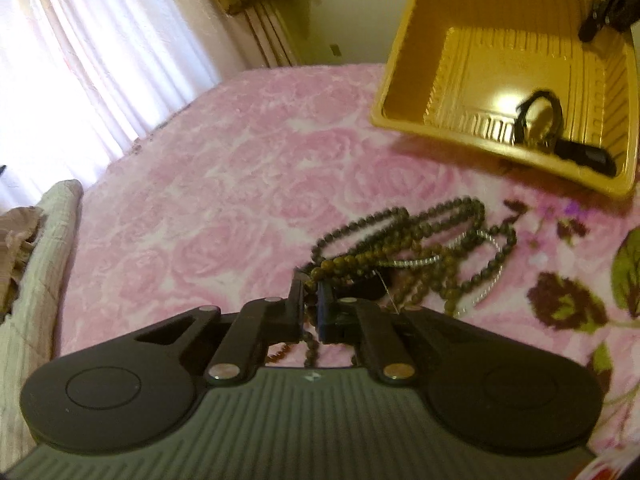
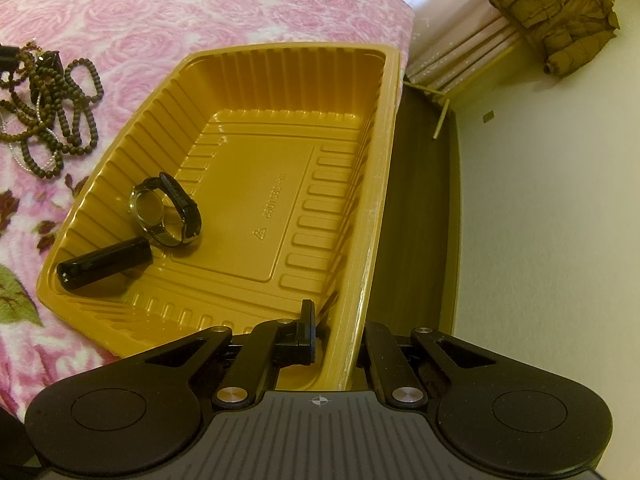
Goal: Organize jewelry
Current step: 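Grasp a dark bead strand from the pile with the left gripper, then lift the bead strand into the tray with the left gripper while the right gripper holds the tray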
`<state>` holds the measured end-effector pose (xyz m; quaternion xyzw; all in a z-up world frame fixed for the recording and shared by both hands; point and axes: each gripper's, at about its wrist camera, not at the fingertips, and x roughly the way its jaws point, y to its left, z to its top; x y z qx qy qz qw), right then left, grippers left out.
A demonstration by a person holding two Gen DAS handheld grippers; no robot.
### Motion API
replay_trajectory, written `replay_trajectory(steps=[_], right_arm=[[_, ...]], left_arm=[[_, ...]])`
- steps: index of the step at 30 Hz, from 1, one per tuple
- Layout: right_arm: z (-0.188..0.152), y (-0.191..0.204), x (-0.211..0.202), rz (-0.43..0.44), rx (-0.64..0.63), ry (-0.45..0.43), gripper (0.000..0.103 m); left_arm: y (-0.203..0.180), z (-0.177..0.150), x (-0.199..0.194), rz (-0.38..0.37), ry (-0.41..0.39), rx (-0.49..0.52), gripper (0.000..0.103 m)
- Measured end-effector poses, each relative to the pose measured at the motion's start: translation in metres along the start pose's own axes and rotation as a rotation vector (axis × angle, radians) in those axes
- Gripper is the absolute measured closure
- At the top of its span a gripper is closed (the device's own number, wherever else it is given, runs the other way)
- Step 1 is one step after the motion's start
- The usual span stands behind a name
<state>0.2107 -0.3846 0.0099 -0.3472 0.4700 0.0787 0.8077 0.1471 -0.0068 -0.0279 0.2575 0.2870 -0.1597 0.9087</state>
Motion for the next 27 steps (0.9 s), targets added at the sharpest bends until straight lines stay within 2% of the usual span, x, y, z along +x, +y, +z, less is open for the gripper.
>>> replay_trajectory(steps=[7, 15, 27], right_arm=[[-0.001, -0.001, 0.000, 0.001, 0.000, -0.001, 0.098], [-0.001, -0.002, 0.001, 0.002, 0.000, -0.002, 0.098], [-0.001, -0.003, 0.000, 0.004, 0.001, -0.005, 0.098]], left_arm=[[0.010, 0.022, -0.035, 0.046, -0.096, -0.002, 0.098], [0.016, 0.053, -0.068, 0.065, -0.189, 0.025, 0.098], [0.032, 0.083, -0.103, 0.077, -0.280, 0.008, 0.098]])
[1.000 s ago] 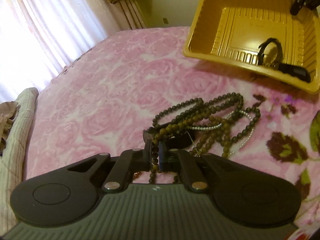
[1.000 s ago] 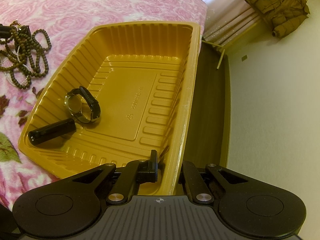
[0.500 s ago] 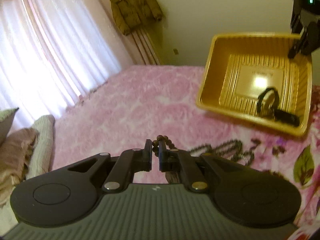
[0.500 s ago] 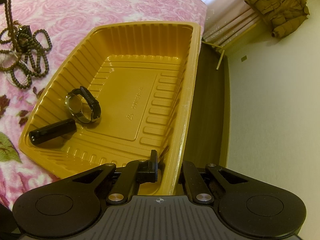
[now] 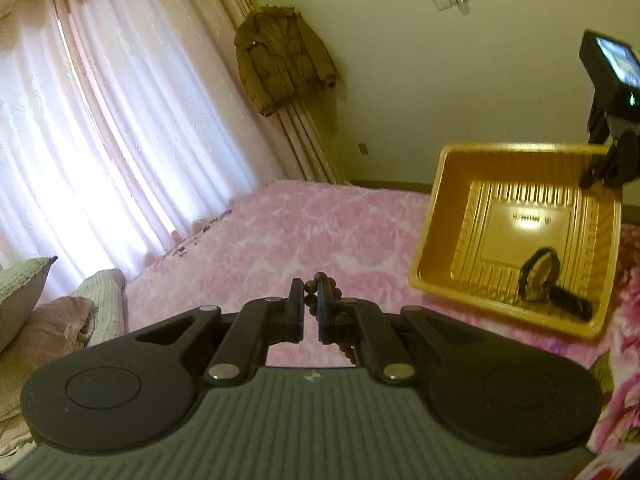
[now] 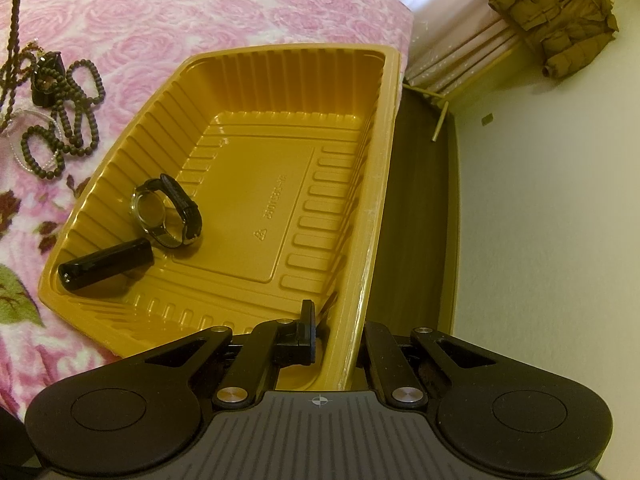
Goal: Organize jewelry
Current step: 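Lift the bead strand into the tray with the left gripper while the right gripper holds the tray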
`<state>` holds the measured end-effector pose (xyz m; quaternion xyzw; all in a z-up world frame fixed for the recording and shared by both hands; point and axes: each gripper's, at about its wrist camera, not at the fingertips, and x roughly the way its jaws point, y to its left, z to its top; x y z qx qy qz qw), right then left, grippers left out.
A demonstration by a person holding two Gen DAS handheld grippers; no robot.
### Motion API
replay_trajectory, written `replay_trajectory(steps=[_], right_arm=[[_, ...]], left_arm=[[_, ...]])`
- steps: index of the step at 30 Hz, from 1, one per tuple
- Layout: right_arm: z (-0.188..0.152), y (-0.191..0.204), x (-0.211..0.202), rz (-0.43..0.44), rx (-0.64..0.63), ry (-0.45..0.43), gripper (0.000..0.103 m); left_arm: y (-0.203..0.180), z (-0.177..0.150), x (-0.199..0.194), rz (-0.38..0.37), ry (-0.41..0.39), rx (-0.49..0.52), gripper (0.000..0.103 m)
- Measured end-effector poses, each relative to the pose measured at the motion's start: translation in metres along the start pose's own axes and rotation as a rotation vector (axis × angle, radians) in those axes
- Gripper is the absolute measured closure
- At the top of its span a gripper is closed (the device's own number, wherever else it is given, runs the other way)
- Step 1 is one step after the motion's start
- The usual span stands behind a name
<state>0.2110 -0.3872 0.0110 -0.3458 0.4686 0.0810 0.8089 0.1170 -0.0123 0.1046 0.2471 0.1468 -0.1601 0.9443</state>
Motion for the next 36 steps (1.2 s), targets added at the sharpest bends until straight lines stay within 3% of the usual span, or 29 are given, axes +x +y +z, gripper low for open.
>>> replay_trajectory(steps=[11, 22, 36], right_arm=[[-0.001, -0.001, 0.000, 0.002, 0.000, -0.001, 0.098], [0.000, -0.002, -0.001, 0.001, -0.003, -0.005, 0.098], [-0.002, -0.004, -0.002, 0.001, 0.002, -0.012, 0.098]], left_arm=[[-0.014, 0.045, -0.003, -0.071, -0.092, 0.022, 0.098], [-0.054, 0.097, 0.027, -0.198, -0.176, 0.005, 0.098], [-0.102, 0.093, 0.112, -0.335, -0.007, -0.018, 0.098]])
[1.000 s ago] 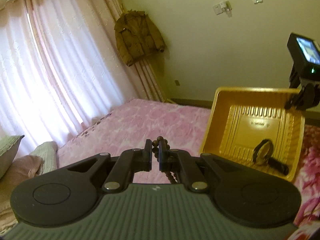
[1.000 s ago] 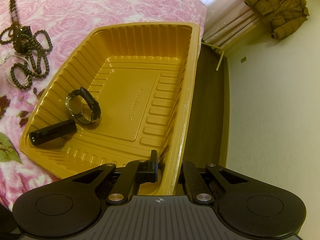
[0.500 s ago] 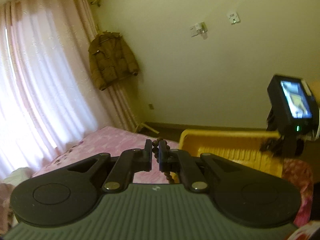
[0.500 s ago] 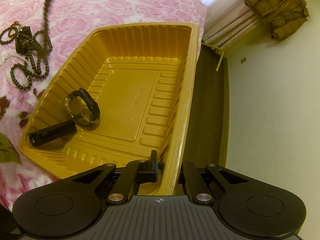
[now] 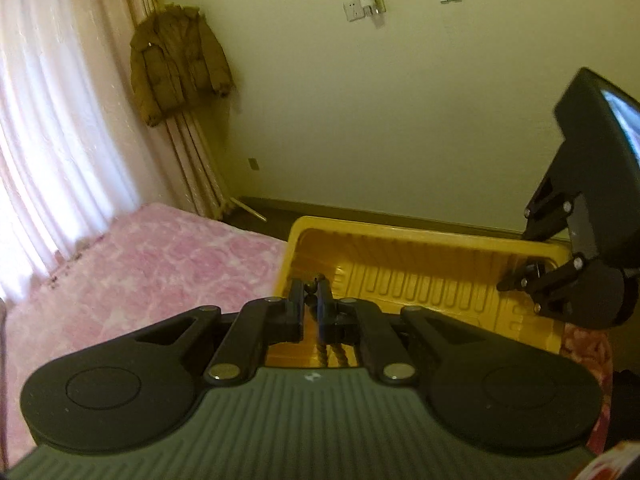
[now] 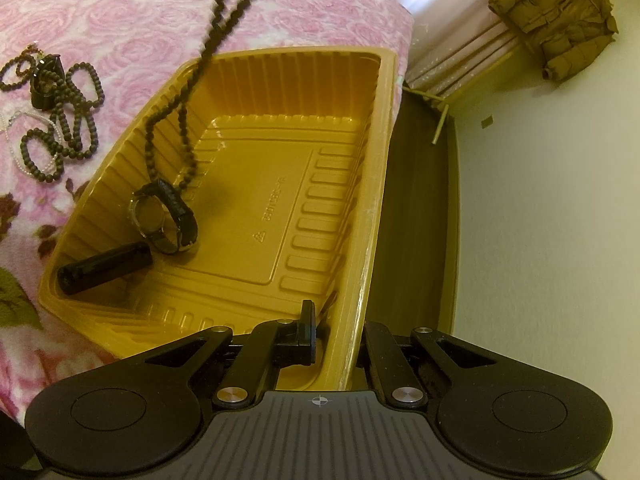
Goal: Organize jewelry
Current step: 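Lift the bead strand into the tray with the left gripper while the right gripper holds the tray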
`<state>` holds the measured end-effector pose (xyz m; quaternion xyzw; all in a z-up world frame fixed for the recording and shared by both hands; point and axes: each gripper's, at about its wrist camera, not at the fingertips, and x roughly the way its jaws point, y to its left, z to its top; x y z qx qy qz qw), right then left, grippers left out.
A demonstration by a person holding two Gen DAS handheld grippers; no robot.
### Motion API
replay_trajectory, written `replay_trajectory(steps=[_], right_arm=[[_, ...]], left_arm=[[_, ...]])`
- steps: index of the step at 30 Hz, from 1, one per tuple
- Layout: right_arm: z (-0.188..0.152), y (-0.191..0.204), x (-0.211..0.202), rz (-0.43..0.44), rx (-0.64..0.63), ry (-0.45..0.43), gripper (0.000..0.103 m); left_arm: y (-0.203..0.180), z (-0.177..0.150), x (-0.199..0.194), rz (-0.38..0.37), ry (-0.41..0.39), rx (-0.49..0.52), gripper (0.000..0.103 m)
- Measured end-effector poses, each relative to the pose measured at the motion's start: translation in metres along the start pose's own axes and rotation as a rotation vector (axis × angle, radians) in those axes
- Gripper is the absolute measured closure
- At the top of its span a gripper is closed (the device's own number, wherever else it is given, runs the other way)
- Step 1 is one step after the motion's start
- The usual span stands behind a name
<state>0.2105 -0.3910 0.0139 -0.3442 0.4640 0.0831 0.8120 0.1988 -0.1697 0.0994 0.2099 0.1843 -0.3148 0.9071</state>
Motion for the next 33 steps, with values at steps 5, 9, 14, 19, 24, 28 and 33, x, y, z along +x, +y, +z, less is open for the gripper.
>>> replay_trajectory(steps=[5, 9, 14, 19, 24, 28, 33], right_arm=[[-0.001, -0.001, 0.000, 0.002, 0.001, -0.001, 0.098], [-0.002, -0.001, 0.000, 0.002, 0.001, -0.002, 0.098], [-0.002, -0.002, 0.000, 0.003, 0.003, -0.003, 0.098], [-0.003, -0.003, 0.001, 0.004, 0.005, -0.004, 0.098], [-0.002, -0.002, 0.000, 0.002, 0.003, -0.005, 0.098], [-0.002, -0.002, -0.001, 0.000, 0.001, -0.006, 0.098], [-0.003, -0.002, -0.001, -0.001, 0.001, -0.005, 0.098]], left_arm=[[-0.001, 0.001, 0.009, -0.007, 0.010, 0.003, 0.098], [-0.002, 0.000, 0.013, -0.010, 0.026, 0.005, 0.097], [0.003, 0.000, 0.010, -0.003, 0.018, -0.012, 0.093], [0.023, -0.009, -0.011, 0.041, 0.009, -0.053, 0.087], [0.058, -0.039, -0.044, 0.136, 0.037, -0.125, 0.084], [0.087, -0.077, -0.070, 0.231, 0.088, -0.190, 0.081], [0.100, -0.128, -0.094, 0.297, 0.162, -0.246, 0.081]])
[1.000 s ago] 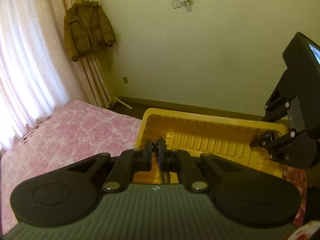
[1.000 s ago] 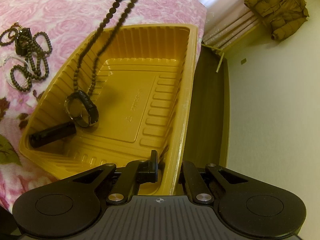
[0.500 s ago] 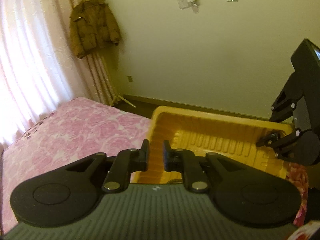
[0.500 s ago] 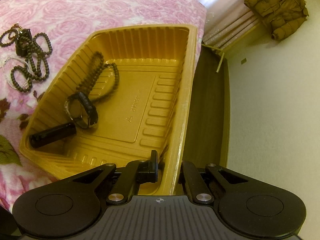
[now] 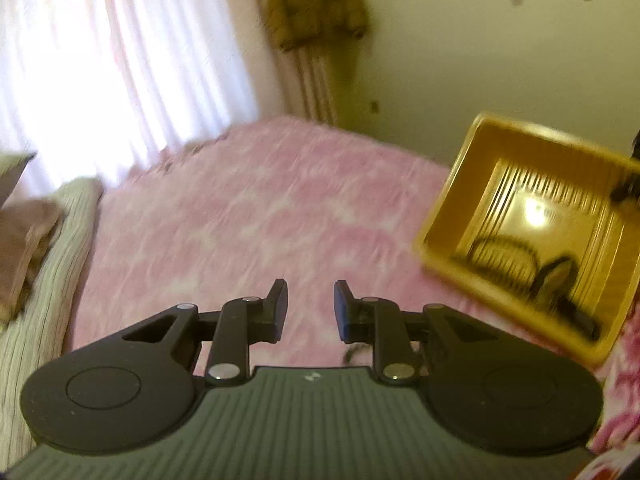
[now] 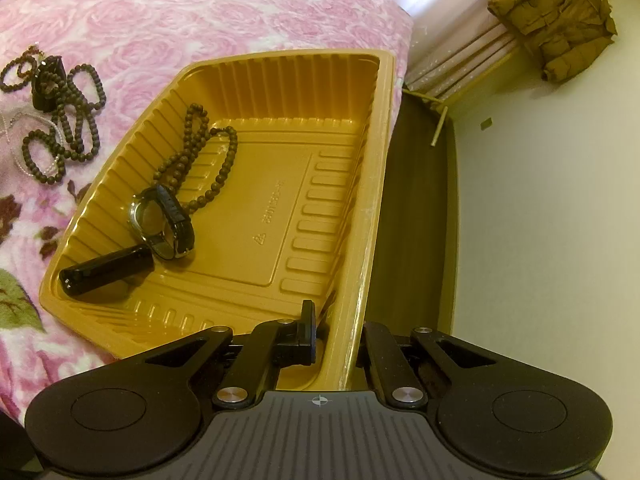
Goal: Organize jewelry
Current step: 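Lift the bead strand into the tray with the left gripper while the right gripper holds the tray, then grasp the white pearl necklace from the pile with the left gripper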
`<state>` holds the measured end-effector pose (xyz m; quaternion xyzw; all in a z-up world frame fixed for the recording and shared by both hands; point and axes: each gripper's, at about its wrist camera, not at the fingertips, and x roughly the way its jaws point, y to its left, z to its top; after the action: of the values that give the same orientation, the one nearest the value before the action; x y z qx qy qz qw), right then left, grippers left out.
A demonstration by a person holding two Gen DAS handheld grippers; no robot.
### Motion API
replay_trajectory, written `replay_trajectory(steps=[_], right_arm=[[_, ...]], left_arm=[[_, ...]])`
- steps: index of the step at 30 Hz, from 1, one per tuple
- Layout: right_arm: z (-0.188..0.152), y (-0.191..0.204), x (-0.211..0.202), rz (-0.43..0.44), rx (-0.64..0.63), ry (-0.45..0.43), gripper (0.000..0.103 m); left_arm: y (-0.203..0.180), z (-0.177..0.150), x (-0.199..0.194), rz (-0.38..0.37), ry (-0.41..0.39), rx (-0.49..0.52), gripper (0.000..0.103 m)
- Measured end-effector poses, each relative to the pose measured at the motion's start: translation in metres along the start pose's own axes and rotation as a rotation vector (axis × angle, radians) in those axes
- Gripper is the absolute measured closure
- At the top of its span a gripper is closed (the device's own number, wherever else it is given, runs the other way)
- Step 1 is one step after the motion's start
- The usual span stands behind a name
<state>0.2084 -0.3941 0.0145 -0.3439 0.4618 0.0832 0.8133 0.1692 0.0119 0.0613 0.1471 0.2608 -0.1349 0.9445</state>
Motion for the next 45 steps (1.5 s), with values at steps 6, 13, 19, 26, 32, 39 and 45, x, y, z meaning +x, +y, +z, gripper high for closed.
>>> replay_trajectory(steps=[6, 13, 19, 26, 32, 39, 45], right_arm=[[-0.002, 0.000, 0.001, -0.002, 0.003, 0.004, 0.098], [-0.003, -0.001, 0.003, -0.002, 0.003, 0.006, 0.098], [-0.003, -0.002, 0.003, -0.001, 0.004, 0.006, 0.098], [-0.004, -0.002, 0.004, -0.001, 0.005, 0.006, 0.098], [-0.005, -0.003, 0.004, 0.000, 0.006, 0.005, 0.098], [-0.005, -0.003, 0.003, 0.000, 0.003, 0.003, 0.098], [-0.005, -0.002, 0.003, -0.001, 0.001, 0.002, 0.098]], left_arm=[[-0.003, -0.060, -0.008, 0.007, 0.080, -0.027, 0.080], [-0.027, -0.103, -0.009, -0.057, 0.154, -0.054, 0.080], [-0.048, -0.119, -0.001, -0.099, 0.185, -0.019, 0.080], [-0.054, -0.129, 0.011, -0.138, 0.234, -0.029, 0.082], [-0.054, -0.121, 0.005, -0.125, 0.242, 0.010, 0.101], [-0.038, -0.091, -0.029, -0.080, 0.134, 0.008, 0.102], [-0.019, -0.049, -0.060, -0.042, 0.005, -0.001, 0.102]])
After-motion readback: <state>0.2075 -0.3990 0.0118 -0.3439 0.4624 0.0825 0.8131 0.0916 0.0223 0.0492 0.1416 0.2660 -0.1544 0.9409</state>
